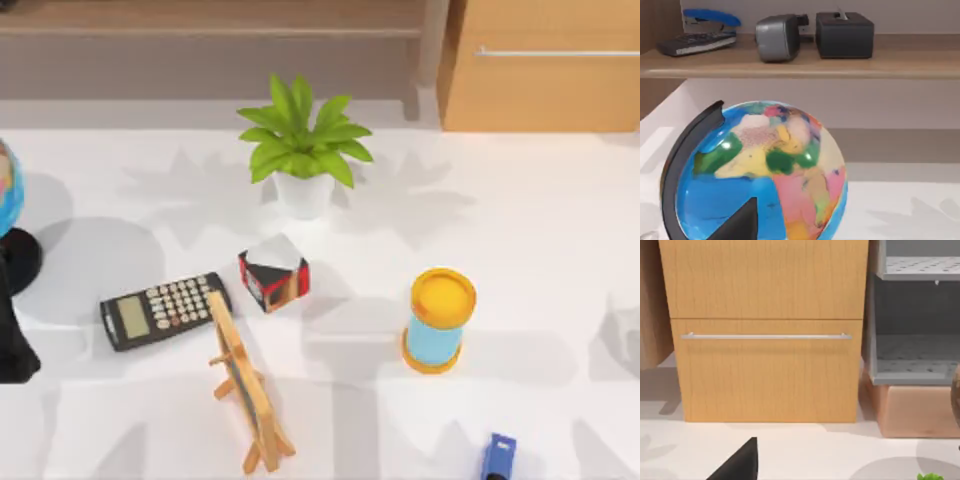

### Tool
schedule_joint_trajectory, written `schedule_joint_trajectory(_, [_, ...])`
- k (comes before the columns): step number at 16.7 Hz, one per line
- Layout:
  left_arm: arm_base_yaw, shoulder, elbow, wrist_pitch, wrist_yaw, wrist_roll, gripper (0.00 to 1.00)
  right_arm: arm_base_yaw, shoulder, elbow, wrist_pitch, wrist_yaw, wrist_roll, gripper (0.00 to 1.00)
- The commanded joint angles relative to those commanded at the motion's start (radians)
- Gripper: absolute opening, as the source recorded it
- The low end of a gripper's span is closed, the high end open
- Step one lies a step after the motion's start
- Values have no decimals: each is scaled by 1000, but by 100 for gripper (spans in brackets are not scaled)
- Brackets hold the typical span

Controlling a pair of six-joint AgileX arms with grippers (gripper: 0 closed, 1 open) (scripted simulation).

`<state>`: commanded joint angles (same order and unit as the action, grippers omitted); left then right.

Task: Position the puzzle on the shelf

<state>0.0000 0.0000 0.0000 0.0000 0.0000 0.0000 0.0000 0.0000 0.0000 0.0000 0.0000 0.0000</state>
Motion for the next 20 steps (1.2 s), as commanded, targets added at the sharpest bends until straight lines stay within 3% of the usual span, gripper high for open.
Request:
schedule_joint_trajectory(4, [0,0,0,0,0,0,100,0,22,22,25,3,-23,100])
schedule_joint_trajectory(8, [0,0,0,0,0,0,100,6,176,122,150,15,-163,100])
schedule_joint_trajectory(20, [0,0,0,0,0,0,100,91,1275,580,769,90,-965,100])
